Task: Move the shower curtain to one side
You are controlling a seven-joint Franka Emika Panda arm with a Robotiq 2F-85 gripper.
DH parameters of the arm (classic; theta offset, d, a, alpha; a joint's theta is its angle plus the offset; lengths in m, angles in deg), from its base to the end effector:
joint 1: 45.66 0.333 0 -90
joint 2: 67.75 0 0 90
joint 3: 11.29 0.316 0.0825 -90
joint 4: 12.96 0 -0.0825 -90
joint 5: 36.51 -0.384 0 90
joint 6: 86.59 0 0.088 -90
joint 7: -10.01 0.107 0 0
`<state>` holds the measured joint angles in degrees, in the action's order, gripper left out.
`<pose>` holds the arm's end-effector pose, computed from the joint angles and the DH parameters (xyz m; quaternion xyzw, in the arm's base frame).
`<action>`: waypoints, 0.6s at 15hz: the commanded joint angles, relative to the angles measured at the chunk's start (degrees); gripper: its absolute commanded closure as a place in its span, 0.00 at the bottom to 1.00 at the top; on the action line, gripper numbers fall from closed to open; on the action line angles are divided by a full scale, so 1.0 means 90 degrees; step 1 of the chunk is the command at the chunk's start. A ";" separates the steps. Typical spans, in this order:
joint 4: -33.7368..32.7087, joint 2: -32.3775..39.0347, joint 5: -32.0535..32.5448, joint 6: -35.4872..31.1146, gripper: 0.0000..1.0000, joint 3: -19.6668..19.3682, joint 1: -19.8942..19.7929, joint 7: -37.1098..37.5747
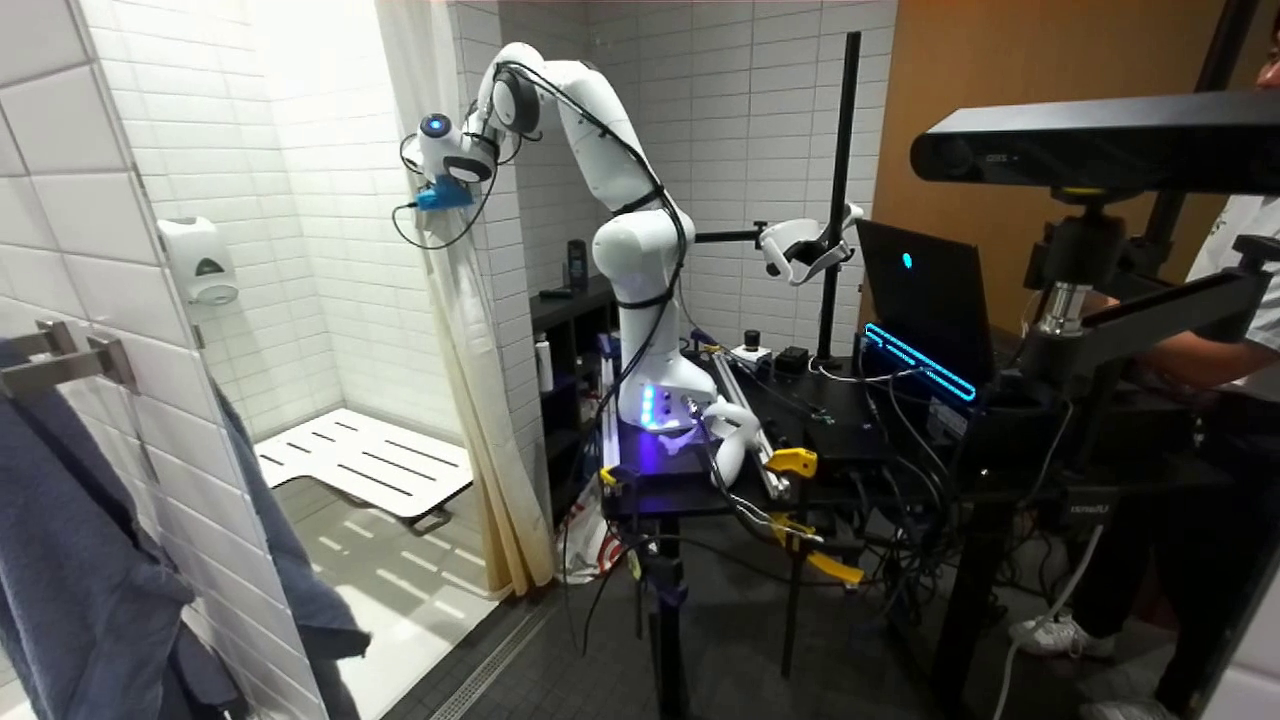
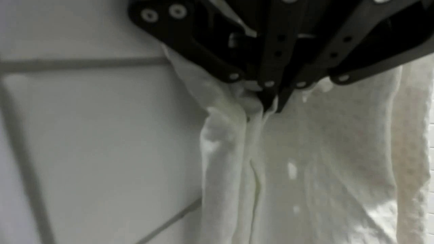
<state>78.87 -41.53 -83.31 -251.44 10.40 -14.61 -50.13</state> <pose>0.5033 0.5153 0.4592 -0.7391 -0.4786 -0.3752 0.2897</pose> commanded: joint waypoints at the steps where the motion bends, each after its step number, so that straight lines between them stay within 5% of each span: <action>1: -0.1078 0.0863 0.0811 0.0003 0.99 -0.0292 0.0623 0.0754; 2: -0.1255 0.0957 0.0980 0.0203 0.99 -0.0385 0.0678 0.0904; 3: -0.1413 0.1050 0.1091 0.0342 0.73 -0.0417 0.0681 0.0970; 9: -0.2182 0.1318 0.1454 0.1405 0.57 -0.0536 0.0539 0.1223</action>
<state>65.40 -33.26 -71.96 -244.29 5.56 -11.60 -41.48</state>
